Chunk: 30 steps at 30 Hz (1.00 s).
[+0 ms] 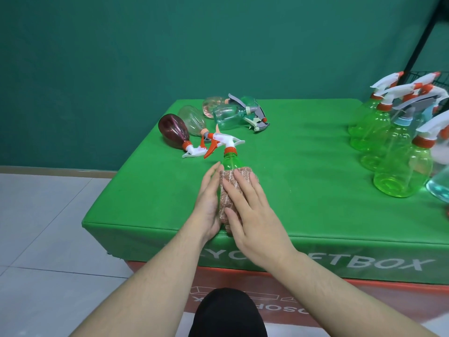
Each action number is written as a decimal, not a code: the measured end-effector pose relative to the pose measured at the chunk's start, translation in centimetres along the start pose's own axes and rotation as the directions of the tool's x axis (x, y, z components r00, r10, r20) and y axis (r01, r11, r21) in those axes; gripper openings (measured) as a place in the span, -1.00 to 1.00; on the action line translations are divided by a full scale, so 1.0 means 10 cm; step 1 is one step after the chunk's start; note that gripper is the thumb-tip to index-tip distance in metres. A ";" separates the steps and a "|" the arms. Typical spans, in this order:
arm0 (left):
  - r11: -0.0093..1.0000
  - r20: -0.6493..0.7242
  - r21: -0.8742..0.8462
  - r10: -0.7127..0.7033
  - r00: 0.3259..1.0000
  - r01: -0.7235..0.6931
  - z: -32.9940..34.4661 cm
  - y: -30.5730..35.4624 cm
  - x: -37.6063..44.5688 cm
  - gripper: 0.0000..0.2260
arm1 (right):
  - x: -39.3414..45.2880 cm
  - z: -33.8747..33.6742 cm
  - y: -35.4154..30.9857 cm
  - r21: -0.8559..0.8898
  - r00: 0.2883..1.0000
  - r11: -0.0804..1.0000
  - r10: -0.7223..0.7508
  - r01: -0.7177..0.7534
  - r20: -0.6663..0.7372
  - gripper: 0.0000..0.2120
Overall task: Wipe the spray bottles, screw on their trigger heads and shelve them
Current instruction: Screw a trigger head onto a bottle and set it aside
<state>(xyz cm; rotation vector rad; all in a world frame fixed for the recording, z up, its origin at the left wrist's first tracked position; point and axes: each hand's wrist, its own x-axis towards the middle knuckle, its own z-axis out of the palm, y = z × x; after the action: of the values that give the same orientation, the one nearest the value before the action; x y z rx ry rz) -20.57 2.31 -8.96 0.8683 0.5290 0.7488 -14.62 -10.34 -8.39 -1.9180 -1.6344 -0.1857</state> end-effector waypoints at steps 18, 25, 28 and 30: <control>0.997 0.078 0.023 -0.079 0.994 0.078 0.09 0.11 -0.11 -0.54 | 0.80 -0.16 0.04 0.061 0.962 0.964 0.252 -0.260 0.109 -0.40; 0.997 0.050 0.020 -0.071 0.996 0.070 0.10 0.11 -0.11 -0.68 | 0.91 -0.17 0.01 0.203 0.932 0.912 0.334 -0.357 0.140 -0.52; 0.996 0.014 0.075 -0.040 0.999 0.038 0.10 0.09 -0.11 -0.68 | 0.79 -0.18 -0.01 0.184 0.951 0.934 0.293 -0.307 0.099 -0.52; 0.994 -0.002 0.105 -0.025 1.000 0.025 0.10 0.07 -0.10 -0.68 | 0.68 -0.17 -0.02 0.144 0.970 0.960 0.232 -0.240 0.070 -0.50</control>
<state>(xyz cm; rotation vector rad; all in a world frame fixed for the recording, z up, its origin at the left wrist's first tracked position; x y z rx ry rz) -20.80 1.36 -7.73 0.9570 0.5829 0.7034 -12.78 -5.45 -3.68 -1.9941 -1.3935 0.0843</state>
